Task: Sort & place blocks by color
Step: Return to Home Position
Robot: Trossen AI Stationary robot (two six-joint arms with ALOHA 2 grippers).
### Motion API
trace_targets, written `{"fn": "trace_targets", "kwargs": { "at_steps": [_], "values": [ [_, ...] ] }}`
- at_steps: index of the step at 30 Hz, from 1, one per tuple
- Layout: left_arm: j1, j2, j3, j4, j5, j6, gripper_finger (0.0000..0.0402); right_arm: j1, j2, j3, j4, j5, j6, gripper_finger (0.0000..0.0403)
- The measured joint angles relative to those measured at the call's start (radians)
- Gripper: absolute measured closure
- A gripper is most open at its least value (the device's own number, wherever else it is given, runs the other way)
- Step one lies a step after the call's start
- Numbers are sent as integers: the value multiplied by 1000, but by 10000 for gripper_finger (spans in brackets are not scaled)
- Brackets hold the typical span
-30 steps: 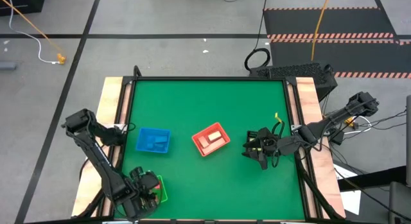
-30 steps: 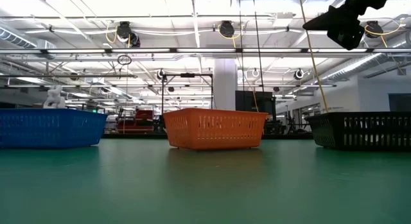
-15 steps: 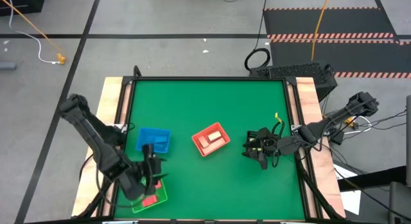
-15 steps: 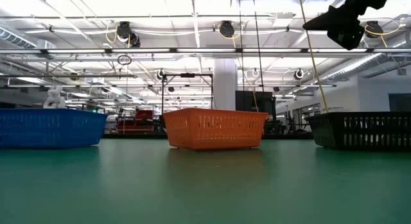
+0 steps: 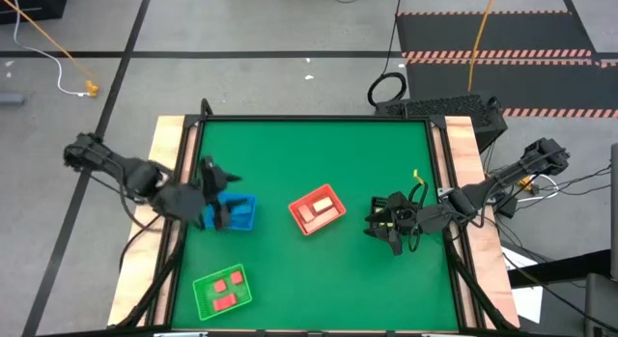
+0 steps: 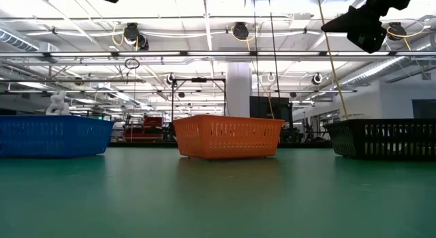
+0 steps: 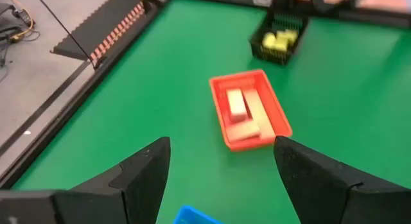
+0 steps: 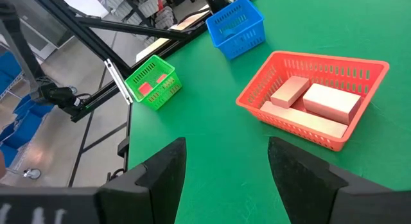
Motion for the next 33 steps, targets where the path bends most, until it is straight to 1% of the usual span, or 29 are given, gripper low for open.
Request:
{"fn": "trace_targets", "kwargs": {
  "at_steps": [5, 8, 14, 20, 23, 29, 33],
  "values": [
    [133, -124, -86, 94, 90, 87, 122, 0, 0, 0, 0, 0, 0, 192],
    [204, -185, -165, 193, 154, 151, 119, 0, 0, 0, 0, 0, 0, 192],
    [359, -267, -352, 435, 336, 241, 123, 0, 0, 0, 0, 0, 0, 192],
    [496, -277, -525, 764, 560, 307, 119, 0, 0, 0, 0, 0, 0, 192],
    [551, -276, -602, 929, 650, 329, 117, 0, 0, 0, 0, 0, 0, 192],
    [624, -277, -757, 1246, 793, 332, 116, 0, 0, 0, 0, 0, 0, 192],
    [650, -276, -862, 1418, 823, 317, 116, 0, 0, 0, 0, 0, 0, 192]
  ]
}}
